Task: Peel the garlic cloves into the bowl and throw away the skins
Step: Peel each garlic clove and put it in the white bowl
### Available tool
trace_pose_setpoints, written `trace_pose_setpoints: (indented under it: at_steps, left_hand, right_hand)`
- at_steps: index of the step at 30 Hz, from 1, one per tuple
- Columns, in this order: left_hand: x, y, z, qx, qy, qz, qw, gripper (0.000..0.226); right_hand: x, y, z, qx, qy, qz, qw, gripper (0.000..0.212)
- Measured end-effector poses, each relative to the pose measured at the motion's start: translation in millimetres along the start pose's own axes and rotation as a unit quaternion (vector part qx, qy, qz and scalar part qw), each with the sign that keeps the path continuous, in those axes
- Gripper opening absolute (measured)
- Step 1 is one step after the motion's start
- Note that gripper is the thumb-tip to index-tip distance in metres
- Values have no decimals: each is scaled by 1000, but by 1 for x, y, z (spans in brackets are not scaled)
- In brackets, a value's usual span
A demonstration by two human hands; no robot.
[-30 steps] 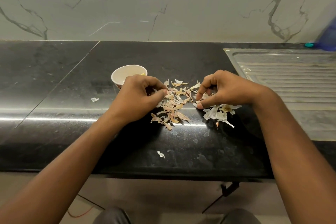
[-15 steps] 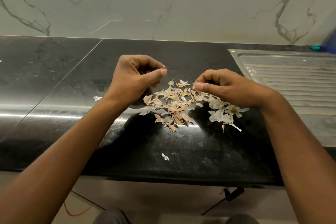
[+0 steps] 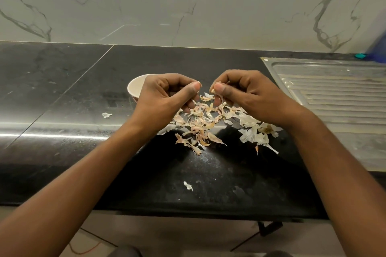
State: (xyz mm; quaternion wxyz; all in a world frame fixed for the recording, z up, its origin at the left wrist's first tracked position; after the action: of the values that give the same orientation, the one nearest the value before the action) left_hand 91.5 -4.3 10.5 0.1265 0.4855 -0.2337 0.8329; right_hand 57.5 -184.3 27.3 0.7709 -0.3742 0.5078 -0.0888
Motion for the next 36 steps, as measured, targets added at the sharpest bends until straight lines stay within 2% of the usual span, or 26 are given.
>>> trace_pose_setpoints:
  at_steps: [4,9,16,25,31,36]
  left_hand:
    - [-7,10,0,-28,-25,-59,998,18]
    - [-15,5,0,-22,-53,-104,993,14]
    - [-22,10,-1,-54,-86,-119,988,17]
    - [-26,16,-1,-80,-105,-138,982,24]
    - [-31,19,0,-93,-117,-187,971,18]
    - [-25,18,-2,-67,-86,-170,979,11]
  right_hand:
    - [-1,2,0,7,-14,21,1000,14]
    - [1,6,0,-1,-9,69,998,27]
    - [2,7,-1,-17,4,91,996,25]
    - [-3,2,-1,12,-10,60,998,21]
    - [-3,5,-2,16,-12,65,998,20]
    - [-8,7,-1,24,-34,49,998,18]
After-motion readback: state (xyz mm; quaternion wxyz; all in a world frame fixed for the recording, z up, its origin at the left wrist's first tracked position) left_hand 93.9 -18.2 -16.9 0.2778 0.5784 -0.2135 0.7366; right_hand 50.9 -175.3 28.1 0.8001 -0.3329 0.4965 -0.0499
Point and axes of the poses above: each hand's wrist, its own z-axis towards the middle knuckle, its own y-axis out of the palm, x = y × z, the point moved 9 cm from there along z, towards the middle knuckle, and after that the axes turned 11 degrees about -x, right-handed, at the moved point
